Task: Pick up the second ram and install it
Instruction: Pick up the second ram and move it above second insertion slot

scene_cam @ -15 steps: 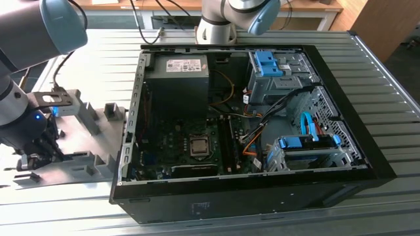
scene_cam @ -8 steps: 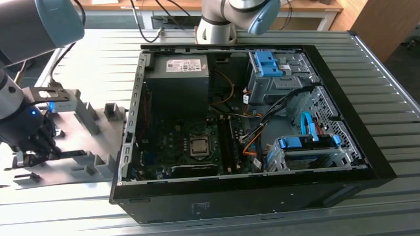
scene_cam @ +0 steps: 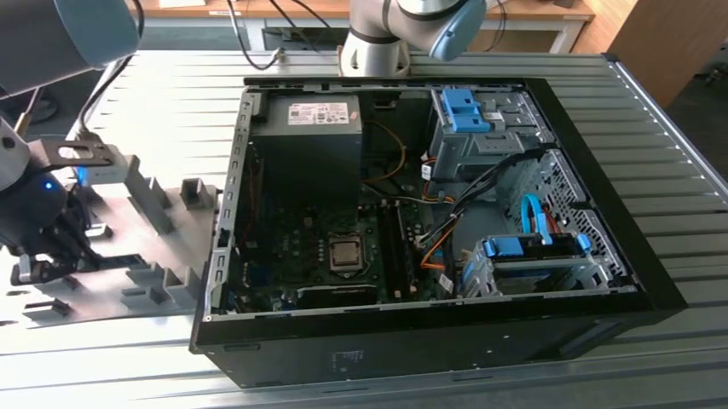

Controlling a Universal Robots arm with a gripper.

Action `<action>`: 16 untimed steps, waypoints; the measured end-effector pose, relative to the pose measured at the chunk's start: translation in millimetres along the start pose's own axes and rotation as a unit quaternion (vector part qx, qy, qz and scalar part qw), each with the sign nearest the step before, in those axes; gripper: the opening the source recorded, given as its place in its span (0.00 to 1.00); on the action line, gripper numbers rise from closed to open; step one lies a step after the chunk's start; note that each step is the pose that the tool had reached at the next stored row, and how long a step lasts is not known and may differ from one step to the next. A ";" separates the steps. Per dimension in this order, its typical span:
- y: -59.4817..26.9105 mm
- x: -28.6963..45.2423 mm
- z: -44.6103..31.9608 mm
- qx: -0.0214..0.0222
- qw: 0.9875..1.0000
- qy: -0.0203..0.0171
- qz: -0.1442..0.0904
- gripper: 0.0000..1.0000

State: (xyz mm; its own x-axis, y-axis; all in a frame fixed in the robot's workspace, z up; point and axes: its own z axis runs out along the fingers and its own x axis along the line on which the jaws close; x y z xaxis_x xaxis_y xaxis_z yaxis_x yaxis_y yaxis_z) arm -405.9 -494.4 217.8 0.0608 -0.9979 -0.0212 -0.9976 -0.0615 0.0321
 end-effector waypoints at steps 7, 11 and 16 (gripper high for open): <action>0.2 -0.2 -7.2 0.000 1.000 0.000 0.000 0.14; 0.4 -0.2 -10.5 0.000 1.000 0.000 0.000 0.14; 0.5 -0.3 -14.3 0.000 1.000 0.000 0.000 0.14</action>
State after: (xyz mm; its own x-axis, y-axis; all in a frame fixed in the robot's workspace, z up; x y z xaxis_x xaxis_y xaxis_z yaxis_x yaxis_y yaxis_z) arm -405.9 -494.4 232.1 0.0608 -0.9979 -0.0212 -0.9976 -0.0614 0.0322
